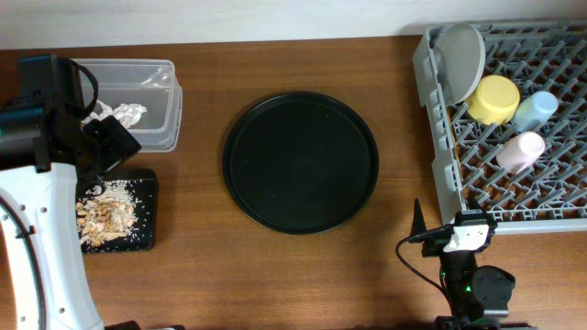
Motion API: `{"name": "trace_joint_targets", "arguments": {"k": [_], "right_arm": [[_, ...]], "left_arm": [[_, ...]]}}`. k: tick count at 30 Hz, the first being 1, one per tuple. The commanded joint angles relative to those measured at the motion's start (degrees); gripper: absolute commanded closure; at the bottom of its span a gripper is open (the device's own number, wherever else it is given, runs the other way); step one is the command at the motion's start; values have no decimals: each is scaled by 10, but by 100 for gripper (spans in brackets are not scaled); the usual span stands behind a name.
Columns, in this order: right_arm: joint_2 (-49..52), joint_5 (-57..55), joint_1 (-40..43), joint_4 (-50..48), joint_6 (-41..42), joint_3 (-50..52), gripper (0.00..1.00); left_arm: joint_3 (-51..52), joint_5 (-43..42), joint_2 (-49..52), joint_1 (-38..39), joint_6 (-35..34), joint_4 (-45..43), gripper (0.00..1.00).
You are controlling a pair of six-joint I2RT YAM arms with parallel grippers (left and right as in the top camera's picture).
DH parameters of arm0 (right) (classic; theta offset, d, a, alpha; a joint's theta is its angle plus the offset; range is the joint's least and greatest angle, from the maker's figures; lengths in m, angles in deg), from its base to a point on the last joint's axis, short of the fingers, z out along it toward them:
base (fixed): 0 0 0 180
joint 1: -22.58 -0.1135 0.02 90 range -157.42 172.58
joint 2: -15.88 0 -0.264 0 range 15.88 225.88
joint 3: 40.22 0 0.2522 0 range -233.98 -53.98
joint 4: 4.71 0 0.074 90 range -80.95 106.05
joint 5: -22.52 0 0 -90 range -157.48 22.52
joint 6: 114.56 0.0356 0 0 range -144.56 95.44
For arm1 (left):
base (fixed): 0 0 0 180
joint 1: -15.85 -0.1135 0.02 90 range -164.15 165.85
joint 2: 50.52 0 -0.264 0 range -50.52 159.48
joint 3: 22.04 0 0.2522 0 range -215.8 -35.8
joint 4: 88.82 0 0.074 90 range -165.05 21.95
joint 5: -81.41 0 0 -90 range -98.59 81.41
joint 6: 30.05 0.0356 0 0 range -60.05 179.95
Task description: Sort waste into correct bins and load items into the dishwasher rack
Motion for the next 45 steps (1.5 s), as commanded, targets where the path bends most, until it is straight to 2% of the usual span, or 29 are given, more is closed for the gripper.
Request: {"name": "trace_joint_targets", "arguments": {"k": [1,21,24,28,33,41,45], "right_arm": [[-5,-7,4,1,-4,5,2],[-5,-7,4,1,-4,5,2],[-5,-7,4,1,-4,5,2],[-5,-7,4,1,-4,5,2],[-5,-7,4,1,-4,5,2],[-5,-7,4,1,-4,5,2],[-5,-7,4,1,-4,5,2]], "left_arm": [[-3,2,-6,-2,1,1,1],[-3,18,-6,-2,9,2,1],[0,20,-10,-1,16,40,1],[51,17,-56,0,33,31,1],[209,18,-160,27,35,-76,1],[533,-25,-358,57,144,-328,1],[678,-29,-458,59,150,-467,1]]}}
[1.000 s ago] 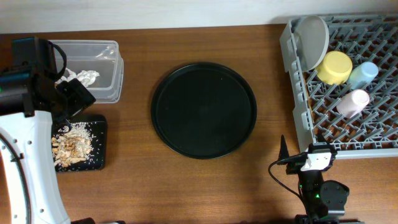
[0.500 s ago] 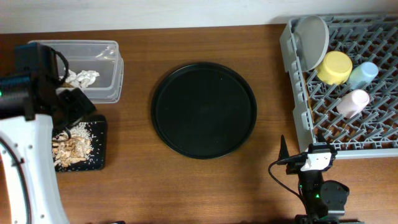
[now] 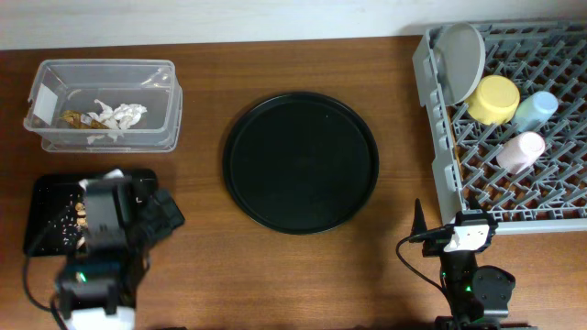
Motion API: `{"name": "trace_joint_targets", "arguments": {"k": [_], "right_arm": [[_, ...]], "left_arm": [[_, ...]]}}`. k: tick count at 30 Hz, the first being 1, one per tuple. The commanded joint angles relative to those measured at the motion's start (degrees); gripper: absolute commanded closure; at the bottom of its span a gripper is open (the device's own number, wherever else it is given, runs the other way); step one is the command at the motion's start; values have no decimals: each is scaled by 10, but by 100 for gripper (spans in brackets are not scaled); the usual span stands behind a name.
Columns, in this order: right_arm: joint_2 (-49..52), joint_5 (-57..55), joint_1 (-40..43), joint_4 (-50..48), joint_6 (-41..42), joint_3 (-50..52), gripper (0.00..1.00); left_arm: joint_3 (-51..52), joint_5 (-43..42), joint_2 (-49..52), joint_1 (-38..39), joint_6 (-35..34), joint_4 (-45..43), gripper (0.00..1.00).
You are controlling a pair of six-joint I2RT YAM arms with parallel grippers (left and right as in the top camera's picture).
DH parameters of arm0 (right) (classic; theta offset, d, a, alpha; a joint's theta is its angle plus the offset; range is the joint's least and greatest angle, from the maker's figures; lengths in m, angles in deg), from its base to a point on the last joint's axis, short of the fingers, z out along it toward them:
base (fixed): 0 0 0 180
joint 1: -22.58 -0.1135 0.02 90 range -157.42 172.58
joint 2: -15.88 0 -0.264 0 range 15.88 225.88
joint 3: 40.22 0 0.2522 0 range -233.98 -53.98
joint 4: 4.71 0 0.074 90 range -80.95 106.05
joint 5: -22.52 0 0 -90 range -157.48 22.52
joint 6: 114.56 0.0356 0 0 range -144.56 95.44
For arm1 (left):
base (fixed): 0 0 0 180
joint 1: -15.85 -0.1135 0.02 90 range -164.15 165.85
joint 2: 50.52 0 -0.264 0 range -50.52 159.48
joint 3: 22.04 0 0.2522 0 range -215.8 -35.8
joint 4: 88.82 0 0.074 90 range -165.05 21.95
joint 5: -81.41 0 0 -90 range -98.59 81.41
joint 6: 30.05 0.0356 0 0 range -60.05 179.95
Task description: Sort waste into correct bins and load items into the dishwasher rack
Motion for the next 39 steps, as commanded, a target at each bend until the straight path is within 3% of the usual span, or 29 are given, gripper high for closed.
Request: {"name": "trace_joint_targets", "arguments": {"k": [1,6,14,24,34,39], "right_arm": [[-5,-3,4,1,-4,5,2],[-5,-3,4,1,-4,5,2],[-5,-3,4,1,-4,5,2],[-5,-3,4,1,-4,5,2],[-5,-3,4,1,-4,5,2],[-5,-3,4,1,-4,5,2]], "left_arm": [[130,-17,-101,3,35,-95,1],[275,-56,-233,3,39,-195,1],[400,-74,-388,3,61,-291,1],[497,-127,-419,3,86,-476,0],[501,-137,-498,5,213,-486,1],[501,-135,-498,16,215,-482,1]]}}
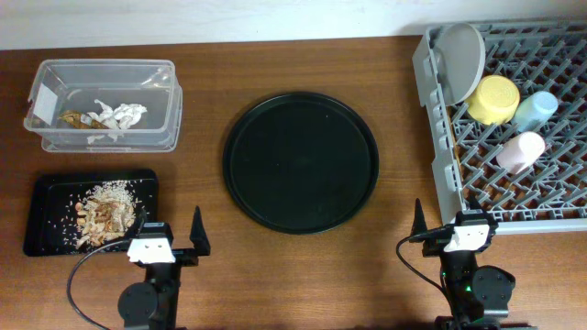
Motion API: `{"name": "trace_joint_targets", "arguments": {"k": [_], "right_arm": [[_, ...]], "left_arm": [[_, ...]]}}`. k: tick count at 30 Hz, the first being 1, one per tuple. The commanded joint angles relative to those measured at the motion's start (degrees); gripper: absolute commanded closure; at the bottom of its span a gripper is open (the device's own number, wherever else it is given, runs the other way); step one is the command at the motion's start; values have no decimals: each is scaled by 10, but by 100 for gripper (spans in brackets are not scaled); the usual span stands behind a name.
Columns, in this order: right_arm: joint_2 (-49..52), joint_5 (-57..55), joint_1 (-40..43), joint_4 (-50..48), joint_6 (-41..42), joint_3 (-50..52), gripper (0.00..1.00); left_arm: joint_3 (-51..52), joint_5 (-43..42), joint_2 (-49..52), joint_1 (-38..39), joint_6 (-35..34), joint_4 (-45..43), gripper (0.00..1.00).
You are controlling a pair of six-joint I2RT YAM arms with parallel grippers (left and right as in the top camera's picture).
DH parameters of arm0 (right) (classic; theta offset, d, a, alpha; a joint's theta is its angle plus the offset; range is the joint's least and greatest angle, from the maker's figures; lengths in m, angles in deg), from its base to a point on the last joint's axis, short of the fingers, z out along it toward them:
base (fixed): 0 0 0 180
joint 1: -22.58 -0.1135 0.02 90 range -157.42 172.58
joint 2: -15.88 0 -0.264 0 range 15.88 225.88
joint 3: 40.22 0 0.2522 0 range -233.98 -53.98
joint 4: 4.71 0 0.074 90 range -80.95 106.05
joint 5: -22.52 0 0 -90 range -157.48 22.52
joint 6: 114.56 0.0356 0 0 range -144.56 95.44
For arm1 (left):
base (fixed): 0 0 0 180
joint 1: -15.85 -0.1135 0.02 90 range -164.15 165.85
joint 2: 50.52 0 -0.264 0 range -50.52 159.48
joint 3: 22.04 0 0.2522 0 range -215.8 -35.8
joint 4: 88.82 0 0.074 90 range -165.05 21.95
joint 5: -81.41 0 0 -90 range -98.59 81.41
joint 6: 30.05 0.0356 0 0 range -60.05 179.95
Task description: Sort waste into correct bins and load items into the dishwasher rack
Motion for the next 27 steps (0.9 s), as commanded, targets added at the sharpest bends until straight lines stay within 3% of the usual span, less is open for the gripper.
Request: {"name": "trace_joint_targets", "arguments": {"k": [1,5,10,16,27], "right_arm": [[-5,-3,3,1,-4,5,2],[-5,-3,3,1,-4,5,2],[-5,-3,3,1,-4,5,2],[-5,-3,3,1,-4,5,2],[-5,-3,3,1,-4,5,2]], "left_arm": [[5,-6,-5,13,31,1,1],[5,-3,-5,26,80,2,1],[5,9,-5,26,81,3,1],[5,9,-5,25,-27,3,1],[5,9,-5,8,-31,3,1]]}}
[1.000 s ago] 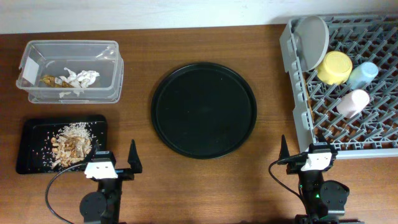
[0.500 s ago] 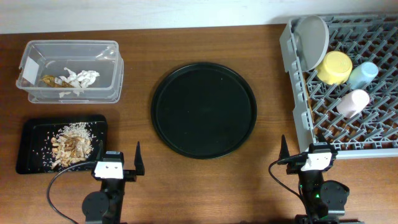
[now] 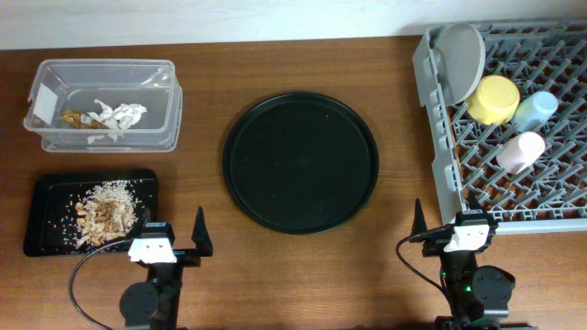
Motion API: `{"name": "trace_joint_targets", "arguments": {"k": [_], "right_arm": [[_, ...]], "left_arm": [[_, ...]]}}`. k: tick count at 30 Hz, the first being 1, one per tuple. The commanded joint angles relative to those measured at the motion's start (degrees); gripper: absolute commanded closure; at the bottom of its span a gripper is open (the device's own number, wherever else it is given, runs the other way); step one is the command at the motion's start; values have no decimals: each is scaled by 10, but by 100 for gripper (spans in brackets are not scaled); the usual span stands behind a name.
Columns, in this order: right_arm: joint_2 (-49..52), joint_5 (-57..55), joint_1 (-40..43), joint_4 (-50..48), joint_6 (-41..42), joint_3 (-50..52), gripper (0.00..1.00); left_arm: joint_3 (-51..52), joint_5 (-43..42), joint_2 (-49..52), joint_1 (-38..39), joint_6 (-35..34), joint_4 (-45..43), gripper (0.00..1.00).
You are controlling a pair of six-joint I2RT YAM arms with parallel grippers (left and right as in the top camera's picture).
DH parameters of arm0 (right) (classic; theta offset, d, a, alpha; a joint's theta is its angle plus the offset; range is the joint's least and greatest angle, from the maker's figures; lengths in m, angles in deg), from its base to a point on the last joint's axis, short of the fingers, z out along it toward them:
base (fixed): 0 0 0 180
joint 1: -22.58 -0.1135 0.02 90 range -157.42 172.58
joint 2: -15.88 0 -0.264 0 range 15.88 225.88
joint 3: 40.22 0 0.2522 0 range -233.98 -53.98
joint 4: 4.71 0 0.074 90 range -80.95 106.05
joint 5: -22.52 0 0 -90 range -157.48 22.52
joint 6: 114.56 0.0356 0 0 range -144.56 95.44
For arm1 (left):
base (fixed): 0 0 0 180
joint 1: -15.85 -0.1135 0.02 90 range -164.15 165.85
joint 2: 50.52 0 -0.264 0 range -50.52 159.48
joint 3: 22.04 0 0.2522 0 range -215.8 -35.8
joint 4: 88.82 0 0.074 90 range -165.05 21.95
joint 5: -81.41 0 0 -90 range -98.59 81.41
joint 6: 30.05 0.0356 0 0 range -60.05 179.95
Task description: Sort waste into correct bins and load items into the dishwasher rack
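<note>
The clear bin at the back left holds crumpled white paper. In front of it a black rectangular tray carries a heap of food scraps. The round black plate in the middle is bare. The grey dishwasher rack on the right holds a grey dish, a yellow cup, a blue cup and a pink cup. My left gripper is folded back at the front edge beside the tray. My right gripper is folded back below the rack. Neither holds anything I can see.
Both arm bases sit at the table's front edge, the left one with a loose cable curving off to its left, the right one. The rack's near wall lies close above the right arm.
The left arm has shifted a trace to the right at the front edge. Nothing else has changed.
First the left arm reached over the far left, its gripper above the scrap tray's back edge next to the clear bin. Then it was lower, covering the tray's right part. Since then it has stayed folded at the front edge. The right arm never moved.
</note>
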Motion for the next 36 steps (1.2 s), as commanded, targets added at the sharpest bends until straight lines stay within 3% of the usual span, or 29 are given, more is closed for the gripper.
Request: {"name": "trace_joint_targets", "arguments": {"k": [1,17,23,36], "right_arm": [[-5,-3,3,1,-4,5,2],[-5,-3,3,1,-4,5,2],[-5,-3,3,1,-4,5,2],[-5,-3,3,1,-4,5,2]], "left_arm": [[5,4,-5,-4,-10,0,1],[5,20,-5,-4,-9,0,1],[5,30,-5,-4,69,0,1],[5,24,-5,-4,69,0,1]]}}
